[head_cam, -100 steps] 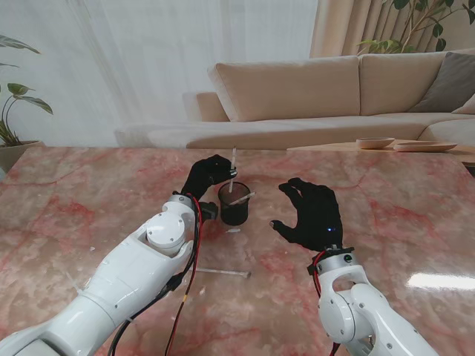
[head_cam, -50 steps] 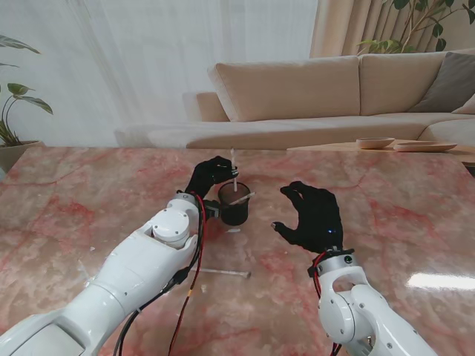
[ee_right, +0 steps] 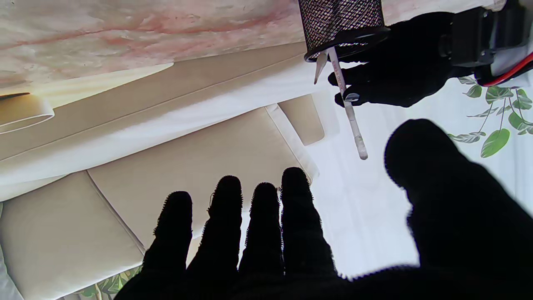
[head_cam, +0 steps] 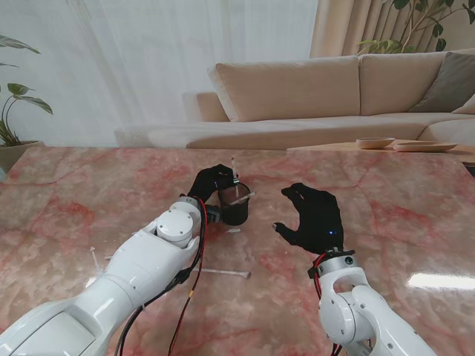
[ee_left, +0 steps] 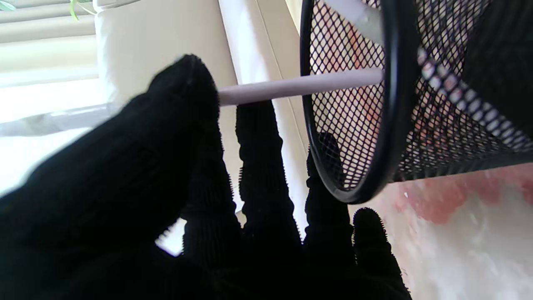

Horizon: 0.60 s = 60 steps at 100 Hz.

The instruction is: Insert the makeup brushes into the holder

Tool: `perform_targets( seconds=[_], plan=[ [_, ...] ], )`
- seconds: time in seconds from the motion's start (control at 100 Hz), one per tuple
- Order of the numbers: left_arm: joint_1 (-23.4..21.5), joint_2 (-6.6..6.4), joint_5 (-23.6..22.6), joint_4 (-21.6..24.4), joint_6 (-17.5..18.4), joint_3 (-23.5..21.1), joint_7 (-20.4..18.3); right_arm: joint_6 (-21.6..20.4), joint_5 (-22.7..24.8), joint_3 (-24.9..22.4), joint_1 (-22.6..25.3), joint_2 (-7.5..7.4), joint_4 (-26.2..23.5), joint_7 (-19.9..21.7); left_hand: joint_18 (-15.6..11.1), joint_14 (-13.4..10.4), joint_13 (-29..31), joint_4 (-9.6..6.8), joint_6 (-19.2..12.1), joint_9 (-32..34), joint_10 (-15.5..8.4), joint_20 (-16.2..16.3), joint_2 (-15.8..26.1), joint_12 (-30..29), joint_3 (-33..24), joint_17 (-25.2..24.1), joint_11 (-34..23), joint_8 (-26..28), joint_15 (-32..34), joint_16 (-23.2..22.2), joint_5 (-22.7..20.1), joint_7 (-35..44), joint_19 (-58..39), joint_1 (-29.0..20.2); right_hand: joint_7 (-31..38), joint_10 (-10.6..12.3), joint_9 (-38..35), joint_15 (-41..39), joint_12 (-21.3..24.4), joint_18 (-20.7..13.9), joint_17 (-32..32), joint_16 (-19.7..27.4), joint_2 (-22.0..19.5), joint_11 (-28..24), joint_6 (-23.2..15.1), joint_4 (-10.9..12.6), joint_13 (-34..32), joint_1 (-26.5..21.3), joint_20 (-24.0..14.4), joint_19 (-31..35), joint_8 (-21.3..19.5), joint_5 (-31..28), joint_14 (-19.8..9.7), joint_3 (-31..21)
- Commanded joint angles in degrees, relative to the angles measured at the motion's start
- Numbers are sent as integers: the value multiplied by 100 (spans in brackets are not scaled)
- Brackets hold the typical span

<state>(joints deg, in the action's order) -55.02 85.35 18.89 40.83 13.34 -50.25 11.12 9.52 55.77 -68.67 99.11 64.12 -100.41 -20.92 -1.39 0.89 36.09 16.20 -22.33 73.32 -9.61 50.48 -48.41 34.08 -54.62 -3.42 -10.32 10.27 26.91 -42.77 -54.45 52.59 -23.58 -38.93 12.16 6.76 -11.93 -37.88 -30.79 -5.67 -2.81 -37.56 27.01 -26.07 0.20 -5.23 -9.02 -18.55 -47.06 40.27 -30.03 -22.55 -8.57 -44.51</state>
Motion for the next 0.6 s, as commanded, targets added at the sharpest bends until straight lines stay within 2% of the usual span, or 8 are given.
perform_targets(
  seconds=[0.0,0.1,0.21,0.27,0.38,0.49,0.59],
  plan=[
    [1,38,-27,-20,-11,24,-16,13,-34,-9,53,18,42,71,-207,-214,-191,-70,-545,430,-309,130,100,-99,-260,-84,128,-82,-5,-47,-501,474,154,-245,55,-54,-28,-51,-71,-45,-5,-101,-69,-42,-29,69,187,264,-122,-120,60,-68,-5,-111],
    [-7,21,-95,-30,1,45,-35,1,-59,-12,50,22,54,68,-229,-239,-275,-146,-278,301,-244,127,161,-290,-154,-89,264,-364,-50,-21,-470,107,203,-366,57,-50,-28,-54,-74,-50,-4,-100,-67,-40,-34,68,188,266,-123,-122,60,-67,-7,-114],
    [19,27,-155,-110,33,48,-46,-9,-77,-16,48,25,62,59,-261,-254,-399,-190,-72,57,-225,134,172,-464,-113,-107,403,-433,-98,3,-326,-349,264,-435,58,-53,-27,-54,-78,-48,-6,-99,-72,-40,-30,69,189,270,-125,-123,61,-65,-7,-116],
    [37,23,-212,-157,55,58,-68,-14,-82,-17,44,26,68,54,-267,-278,-453,-193,-12,-132,-230,161,185,-600,-129,-92,271,-285,-122,23,-298,-666,342,-398,58,-56,-23,-55,-79,-51,-7,-99,-69,-38,-27,68,189,272,-126,-124,62,-62,-7,-115],
    [75,25,-264,-255,113,58,-135,-15,-89,-16,38,28,81,43,-294,-280,-581,-201,166,-713,-196,234,212,-1065,-350,-107,-345,-131,-170,52,-200,-1129,443,-263,57,-51,-21,-55,-81,-50,-10,-98,-66,-37,-22,69,189,266,-126,-126,63,-56,-7,-117],
    [72,-15,-314,-248,137,63,-202,-19,-105,-9,29,32,98,32,-305,-282,-686,-222,298,-1095,-174,283,237,-1297,-385,-127,-590,-33,-218,77,-72,-1462,519,-173,57,-50,-18,-55,-82,-48,-14,-97,-56,-36,-26,71,189,258,-127,-129,65,-56,-7,-121],
    [53,-70,-353,-202,113,66,-268,-32,-113,3,16,33,113,22,-333,-288,-829,-375,510,-1640,-124,346,332,-1762,-521,-147,-905,169,-278,103,93,-2009,681,-1,57,-50,-20,-55,-82,-43,-13,-96,-45,-33,-16,75,189,248,-128,-130,66,-57,-6,-129]
  ],
)
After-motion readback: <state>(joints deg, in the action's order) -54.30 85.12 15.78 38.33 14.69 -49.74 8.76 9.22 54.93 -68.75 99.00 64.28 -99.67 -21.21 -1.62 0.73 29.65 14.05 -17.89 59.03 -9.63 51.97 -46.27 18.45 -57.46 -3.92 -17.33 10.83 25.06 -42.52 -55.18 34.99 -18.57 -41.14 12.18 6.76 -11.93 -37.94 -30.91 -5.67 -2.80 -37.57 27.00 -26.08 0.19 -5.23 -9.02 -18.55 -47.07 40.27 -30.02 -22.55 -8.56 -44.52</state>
